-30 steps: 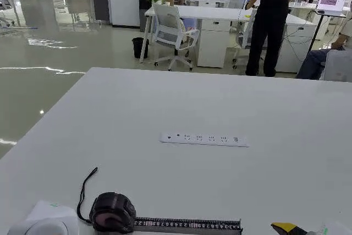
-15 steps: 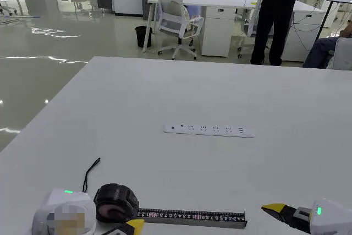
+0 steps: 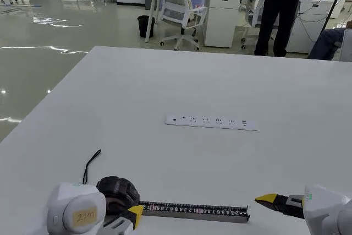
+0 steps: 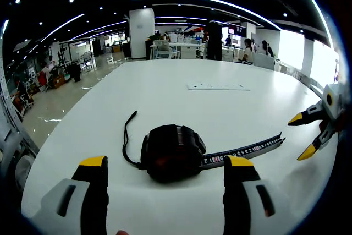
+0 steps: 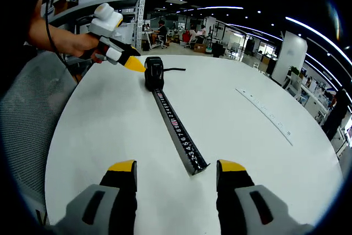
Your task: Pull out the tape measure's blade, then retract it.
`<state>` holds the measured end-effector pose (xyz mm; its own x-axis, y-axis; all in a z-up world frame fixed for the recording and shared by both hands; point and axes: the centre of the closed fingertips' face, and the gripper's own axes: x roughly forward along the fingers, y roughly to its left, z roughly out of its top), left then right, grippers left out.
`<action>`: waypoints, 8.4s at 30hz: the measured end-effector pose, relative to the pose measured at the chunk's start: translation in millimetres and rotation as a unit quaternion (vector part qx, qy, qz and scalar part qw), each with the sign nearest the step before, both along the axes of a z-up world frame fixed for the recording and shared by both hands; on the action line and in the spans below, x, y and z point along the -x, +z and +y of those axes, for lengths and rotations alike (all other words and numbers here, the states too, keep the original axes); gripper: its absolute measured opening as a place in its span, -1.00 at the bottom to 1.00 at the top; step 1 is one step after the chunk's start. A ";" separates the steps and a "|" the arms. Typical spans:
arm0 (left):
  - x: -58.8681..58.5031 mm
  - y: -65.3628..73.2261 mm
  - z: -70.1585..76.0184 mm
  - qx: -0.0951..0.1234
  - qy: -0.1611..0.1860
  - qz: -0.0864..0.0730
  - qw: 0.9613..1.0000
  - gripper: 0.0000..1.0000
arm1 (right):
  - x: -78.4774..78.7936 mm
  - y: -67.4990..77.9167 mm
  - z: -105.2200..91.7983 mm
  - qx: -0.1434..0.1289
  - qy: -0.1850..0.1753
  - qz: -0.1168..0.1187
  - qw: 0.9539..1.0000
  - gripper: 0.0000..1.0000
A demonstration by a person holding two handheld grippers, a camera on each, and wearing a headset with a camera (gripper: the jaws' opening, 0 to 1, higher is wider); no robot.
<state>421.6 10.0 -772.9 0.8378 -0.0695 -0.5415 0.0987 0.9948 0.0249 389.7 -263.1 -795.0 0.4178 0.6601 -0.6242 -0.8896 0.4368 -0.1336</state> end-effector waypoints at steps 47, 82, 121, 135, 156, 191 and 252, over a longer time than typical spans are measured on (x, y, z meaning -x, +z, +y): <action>-26.0 -21.6 -7.4 0.001 0.033 0.012 0.999 0.52 | -30.1 -28.5 -7.1 0.050 0.118 0.048 0.991 -0.35; -29.9 -26.1 -4.7 0.008 0.066 0.009 0.998 0.42 | -29.8 -37.7 -0.9 0.050 0.143 0.053 0.987 -0.70; -34.6 -28.1 -8.7 -0.011 0.065 0.029 0.997 0.16 | -34.3 -36.8 0.1 0.058 0.147 0.040 0.987 -0.70; -34.6 -29.3 -8.6 -0.019 0.059 0.030 0.998 0.16 | -34.5 -32.4 5.1 0.055 0.153 0.038 0.986 -0.70; -34.1 -29.6 -9.0 -0.022 0.060 0.036 0.997 0.17 | -36.2 -29.1 12.9 0.057 0.165 0.040 0.984 -0.71; -33.7 -29.9 -8.9 -0.022 0.058 0.036 0.997 0.17 | -35.0 -25.8 25.2 0.052 0.173 0.043 0.983 -0.71; -33.1 -30.9 -9.4 -0.035 0.054 0.040 0.997 0.18 | -37.9 -20.0 38.1 0.054 0.187 0.039 0.980 -0.71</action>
